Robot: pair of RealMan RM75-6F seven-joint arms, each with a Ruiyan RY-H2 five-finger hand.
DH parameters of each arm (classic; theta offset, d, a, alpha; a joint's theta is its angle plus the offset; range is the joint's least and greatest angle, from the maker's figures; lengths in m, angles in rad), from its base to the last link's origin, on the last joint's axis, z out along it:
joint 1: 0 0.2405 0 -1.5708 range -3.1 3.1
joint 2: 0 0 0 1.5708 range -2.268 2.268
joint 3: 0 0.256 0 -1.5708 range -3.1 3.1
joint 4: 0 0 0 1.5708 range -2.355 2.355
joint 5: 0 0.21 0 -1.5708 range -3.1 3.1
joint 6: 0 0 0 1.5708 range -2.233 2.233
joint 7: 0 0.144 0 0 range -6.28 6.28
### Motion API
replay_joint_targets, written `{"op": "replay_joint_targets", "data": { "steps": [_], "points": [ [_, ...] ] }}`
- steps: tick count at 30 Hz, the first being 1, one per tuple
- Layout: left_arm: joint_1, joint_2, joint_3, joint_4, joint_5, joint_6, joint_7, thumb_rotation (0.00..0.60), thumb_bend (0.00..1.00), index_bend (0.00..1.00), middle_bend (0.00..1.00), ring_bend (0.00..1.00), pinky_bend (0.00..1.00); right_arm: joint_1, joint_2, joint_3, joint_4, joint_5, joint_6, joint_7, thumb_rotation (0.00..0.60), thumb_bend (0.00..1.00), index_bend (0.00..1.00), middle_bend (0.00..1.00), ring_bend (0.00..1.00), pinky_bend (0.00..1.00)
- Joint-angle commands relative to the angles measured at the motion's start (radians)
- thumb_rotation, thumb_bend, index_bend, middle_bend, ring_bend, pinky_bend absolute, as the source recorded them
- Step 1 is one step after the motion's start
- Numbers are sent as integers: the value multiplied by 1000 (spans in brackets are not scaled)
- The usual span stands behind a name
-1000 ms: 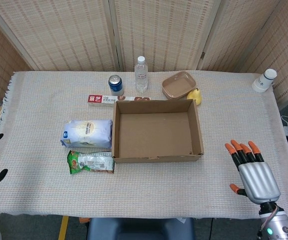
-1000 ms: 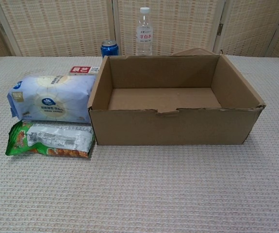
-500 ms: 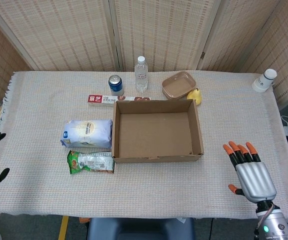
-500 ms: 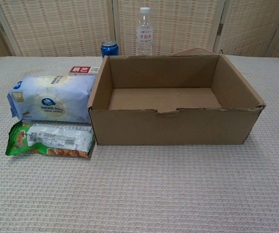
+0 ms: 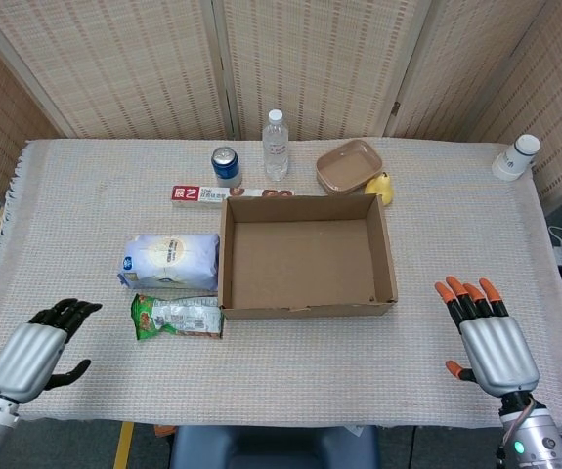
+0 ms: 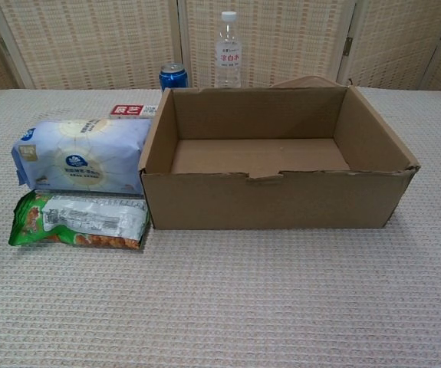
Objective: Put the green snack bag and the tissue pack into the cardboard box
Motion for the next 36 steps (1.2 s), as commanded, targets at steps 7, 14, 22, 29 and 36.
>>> {"op": "replay_joint_targets", "data": {
  "steps": [7,14,22,29,36],
  "points": [
    [-117,-206,-33,37,-141,-131,173,600,264,189,205,146,312,-3,9,-2,0,-22,10,18,600,15,77,42,0,0],
    [-169,-355,-64,96,-238,-131,266,600,264,205,234,172,340,-10,22,-3,0,-47,24,42,600,16,77,42,0,0],
    [-201,-513,-65,218,-259,-100,307,600,264,225,254,185,343,-13,45,-1,0,-72,27,86,600,15,78,42,0,0],
    [-233,-572,-72,314,-273,-110,304,600,264,161,200,122,288,-10,56,6,0,-56,22,97,600,16,78,42,0,0],
    [-275,-572,-86,365,-324,-156,298,600,260,74,131,48,227,-7,59,11,0,-42,22,99,600,16,78,42,0,0]
  ]
}}
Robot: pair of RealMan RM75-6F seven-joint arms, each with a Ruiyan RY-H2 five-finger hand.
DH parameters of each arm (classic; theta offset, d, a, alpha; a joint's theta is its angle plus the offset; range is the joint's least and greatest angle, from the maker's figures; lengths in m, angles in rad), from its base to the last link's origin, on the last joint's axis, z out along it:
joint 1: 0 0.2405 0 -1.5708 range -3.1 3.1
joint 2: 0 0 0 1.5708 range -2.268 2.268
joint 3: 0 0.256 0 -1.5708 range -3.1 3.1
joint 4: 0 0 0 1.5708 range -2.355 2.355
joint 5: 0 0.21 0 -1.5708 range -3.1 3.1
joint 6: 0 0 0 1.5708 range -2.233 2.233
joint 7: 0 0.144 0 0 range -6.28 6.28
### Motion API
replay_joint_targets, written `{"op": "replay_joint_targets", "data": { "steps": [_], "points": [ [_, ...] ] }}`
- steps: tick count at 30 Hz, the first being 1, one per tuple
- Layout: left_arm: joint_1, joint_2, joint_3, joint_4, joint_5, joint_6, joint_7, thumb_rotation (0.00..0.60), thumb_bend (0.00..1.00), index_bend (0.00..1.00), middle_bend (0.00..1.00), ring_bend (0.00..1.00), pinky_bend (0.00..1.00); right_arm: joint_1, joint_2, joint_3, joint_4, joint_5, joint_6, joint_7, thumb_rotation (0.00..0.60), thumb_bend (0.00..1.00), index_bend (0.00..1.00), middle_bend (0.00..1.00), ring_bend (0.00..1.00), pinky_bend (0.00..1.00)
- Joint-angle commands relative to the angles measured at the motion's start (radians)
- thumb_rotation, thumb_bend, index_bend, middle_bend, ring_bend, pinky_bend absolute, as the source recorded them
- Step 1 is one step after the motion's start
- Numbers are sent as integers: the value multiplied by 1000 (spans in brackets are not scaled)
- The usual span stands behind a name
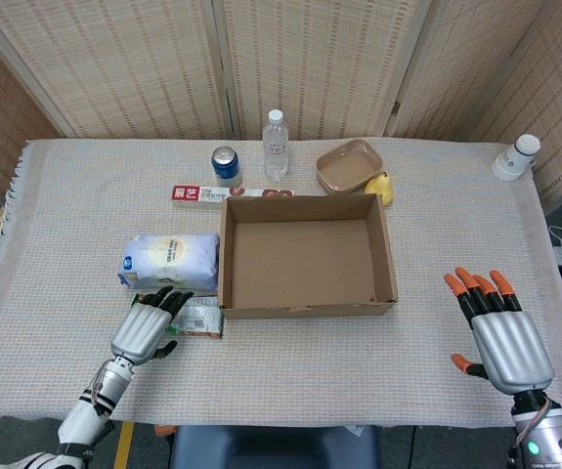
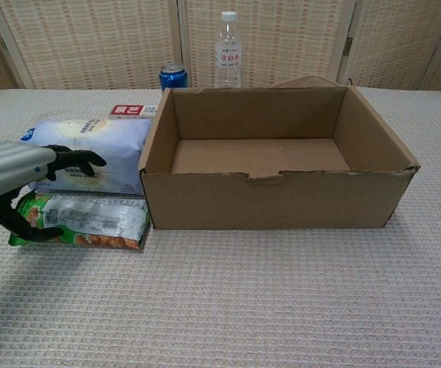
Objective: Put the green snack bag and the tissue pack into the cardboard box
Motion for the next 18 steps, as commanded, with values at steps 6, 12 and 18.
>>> {"op": "replay_joint_targets", "data": {
  "steps": [6,12,18],
  "points": [
    [-31,-7,5,42,-42,-27,2,600,259,88,131,48,231,4,0,4,0,13,-3,-4,600,15,78,42,0,0],
    [-35,-24,20,97,-40,-35,-39,600,259,114,138,56,241,6,-2,6,0,22,-1,-8,600,15,78,42,0,0],
    [-44,-55,28,157,-23,-27,-51,600,259,126,146,64,245,9,-3,8,0,32,-1,-13,600,16,78,42,0,0]
  ]
}}
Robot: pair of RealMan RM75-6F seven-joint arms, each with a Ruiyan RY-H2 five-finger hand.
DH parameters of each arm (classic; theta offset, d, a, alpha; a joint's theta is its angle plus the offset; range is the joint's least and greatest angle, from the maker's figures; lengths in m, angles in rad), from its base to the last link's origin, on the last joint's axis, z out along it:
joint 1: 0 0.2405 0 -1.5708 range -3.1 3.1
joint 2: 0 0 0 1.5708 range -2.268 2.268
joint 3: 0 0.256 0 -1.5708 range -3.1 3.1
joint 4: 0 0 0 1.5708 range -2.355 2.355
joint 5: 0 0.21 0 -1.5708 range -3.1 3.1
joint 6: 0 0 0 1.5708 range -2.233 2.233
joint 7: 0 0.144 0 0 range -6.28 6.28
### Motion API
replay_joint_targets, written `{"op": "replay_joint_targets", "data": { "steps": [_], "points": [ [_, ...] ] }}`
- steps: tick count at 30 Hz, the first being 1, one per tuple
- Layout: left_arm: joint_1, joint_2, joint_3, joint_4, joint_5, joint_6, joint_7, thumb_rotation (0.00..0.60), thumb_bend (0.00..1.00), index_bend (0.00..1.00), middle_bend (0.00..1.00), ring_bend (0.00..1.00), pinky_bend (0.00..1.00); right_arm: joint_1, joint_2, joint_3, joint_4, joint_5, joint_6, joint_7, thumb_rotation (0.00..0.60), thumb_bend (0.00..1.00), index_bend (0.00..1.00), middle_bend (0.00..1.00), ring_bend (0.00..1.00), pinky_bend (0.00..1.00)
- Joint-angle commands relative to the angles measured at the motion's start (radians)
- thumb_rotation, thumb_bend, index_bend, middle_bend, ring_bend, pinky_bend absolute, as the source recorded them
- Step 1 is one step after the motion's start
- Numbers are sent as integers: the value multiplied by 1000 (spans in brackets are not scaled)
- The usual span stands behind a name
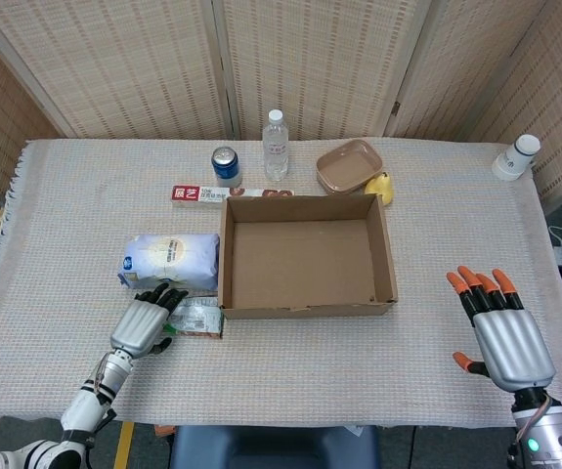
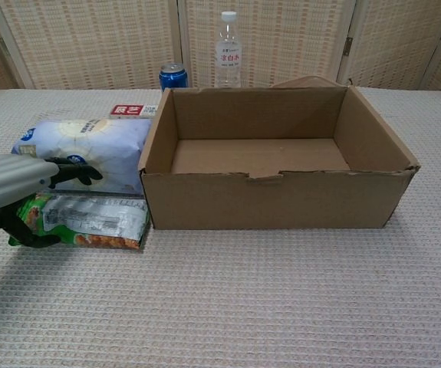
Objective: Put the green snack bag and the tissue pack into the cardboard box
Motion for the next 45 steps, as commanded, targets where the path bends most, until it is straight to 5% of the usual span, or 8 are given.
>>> {"op": "replay_joint_targets", "data": {
  "steps": [1,8,17,27,36,45],
  "points": [
    [-6,-19,4,31,9,3,-7,600,259,127,146,65,244,1,-1,0,0,4,-1,-2,600,15,78,42,0,0],
    [-17,-57,10,95,19,-1,-26,600,261,181,189,110,276,5,-1,3,0,19,-1,-5,600,16,78,42,0,0],
    [-22,-97,18,168,11,-14,-32,600,311,353,349,291,468,7,-1,3,0,23,-1,-6,600,15,78,42,0,0],
    [1,-124,21,235,77,67,-78,600,425,718,764,661,770,4,6,1,0,13,4,7,600,16,78,42,0,0],
    [27,22,12,30,74,124,-13,600,456,776,865,746,833,1,12,-2,0,-1,6,18,600,16,78,42,0,0],
    [14,242,-39,-334,16,173,159,600,463,784,878,753,841,1,10,-6,0,-5,1,18,600,16,77,42,0,0]
  ]
}}
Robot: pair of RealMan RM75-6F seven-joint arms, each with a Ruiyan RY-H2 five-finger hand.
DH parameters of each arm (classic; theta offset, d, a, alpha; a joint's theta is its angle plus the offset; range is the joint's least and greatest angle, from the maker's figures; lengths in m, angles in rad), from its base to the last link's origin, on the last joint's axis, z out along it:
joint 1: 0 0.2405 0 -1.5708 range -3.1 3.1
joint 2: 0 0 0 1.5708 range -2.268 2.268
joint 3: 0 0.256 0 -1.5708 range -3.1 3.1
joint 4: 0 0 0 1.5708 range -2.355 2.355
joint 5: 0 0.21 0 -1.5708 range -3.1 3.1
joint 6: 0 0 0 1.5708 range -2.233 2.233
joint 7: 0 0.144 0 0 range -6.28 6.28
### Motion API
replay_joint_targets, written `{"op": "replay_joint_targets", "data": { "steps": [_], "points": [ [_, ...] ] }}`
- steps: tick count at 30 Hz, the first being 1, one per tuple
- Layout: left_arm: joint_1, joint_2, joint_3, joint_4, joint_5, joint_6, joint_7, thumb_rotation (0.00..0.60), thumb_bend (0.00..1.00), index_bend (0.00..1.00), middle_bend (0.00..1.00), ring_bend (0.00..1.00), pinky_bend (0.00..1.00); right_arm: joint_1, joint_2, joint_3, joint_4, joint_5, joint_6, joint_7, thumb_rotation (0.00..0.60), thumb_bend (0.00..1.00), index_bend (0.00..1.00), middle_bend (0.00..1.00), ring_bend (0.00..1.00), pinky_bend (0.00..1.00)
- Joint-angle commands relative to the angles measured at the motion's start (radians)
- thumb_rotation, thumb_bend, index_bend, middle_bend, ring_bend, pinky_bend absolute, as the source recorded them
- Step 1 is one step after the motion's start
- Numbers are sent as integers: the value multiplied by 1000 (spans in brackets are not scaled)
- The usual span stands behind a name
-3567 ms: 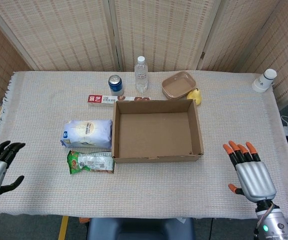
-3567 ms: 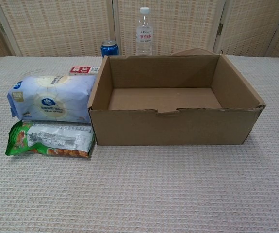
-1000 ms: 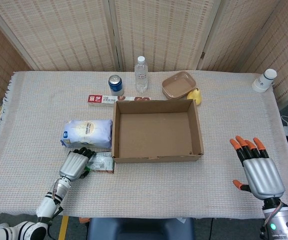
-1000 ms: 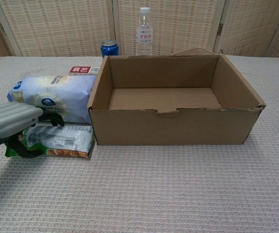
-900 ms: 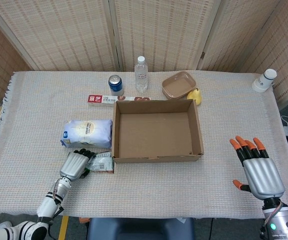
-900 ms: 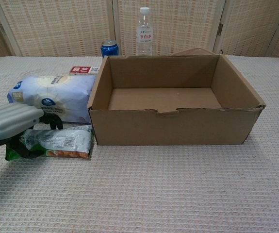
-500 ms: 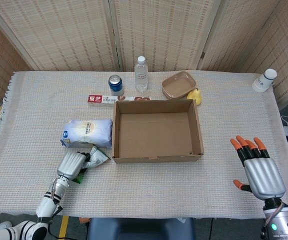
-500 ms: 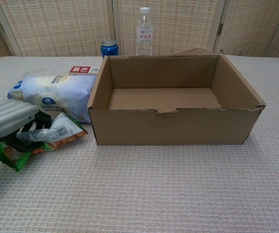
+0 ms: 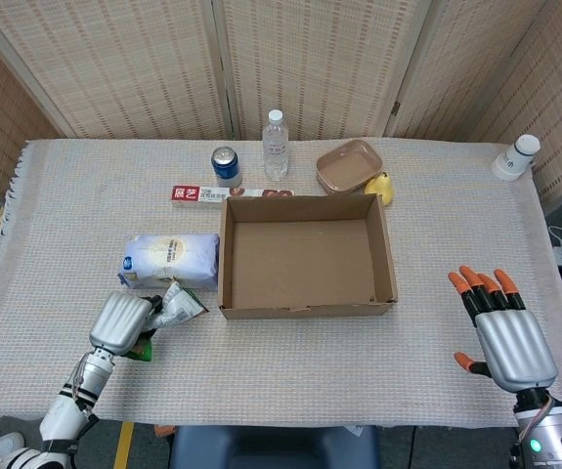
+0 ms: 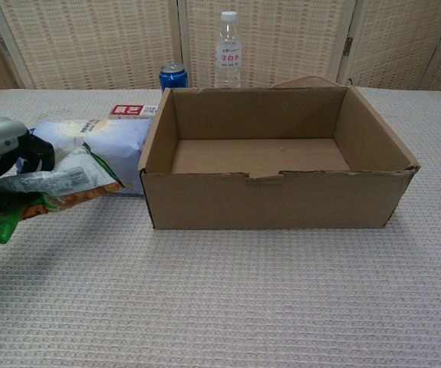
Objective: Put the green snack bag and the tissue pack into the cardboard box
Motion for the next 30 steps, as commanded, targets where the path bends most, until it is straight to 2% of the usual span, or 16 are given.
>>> {"op": "replay_joint_targets", "data": {
  "steps": [1,4,7,9,13,16,22,30],
  "points": [
    [-27,123,-58,-193,-49,27,110,600,464,784,878,754,842,1,-1,0,0,2,-2,-1,600,16,77,42,0,0],
    [-84,157,-123,-277,-94,15,172,600,465,786,880,756,844,3,-2,1,0,9,-3,-3,600,15,77,42,0,0],
    [-165,158,-192,-308,-166,-10,240,600,466,787,880,757,845,5,-1,4,0,18,-3,-3,600,16,77,42,0,0],
    [-228,138,-234,-299,-227,-28,281,600,466,787,881,757,846,6,1,6,0,23,-3,-1,600,16,77,42,0,0],
    [-342,68,-281,-234,-340,-53,347,600,468,787,882,759,847,6,7,11,0,28,1,8,600,16,77,42,0,0],
    [-422,-2,-293,-175,-426,-62,388,600,469,787,882,758,846,7,12,15,0,34,4,14,600,16,77,42,0,0],
    [-560,-161,-301,-12,-518,-71,424,600,472,787,882,758,846,11,15,18,0,43,0,17,600,16,77,42,0,0],
    [-644,-350,-294,233,-499,-64,328,600,471,781,876,753,837,12,25,20,0,54,0,31,600,16,77,42,0,0]
  ]
}}
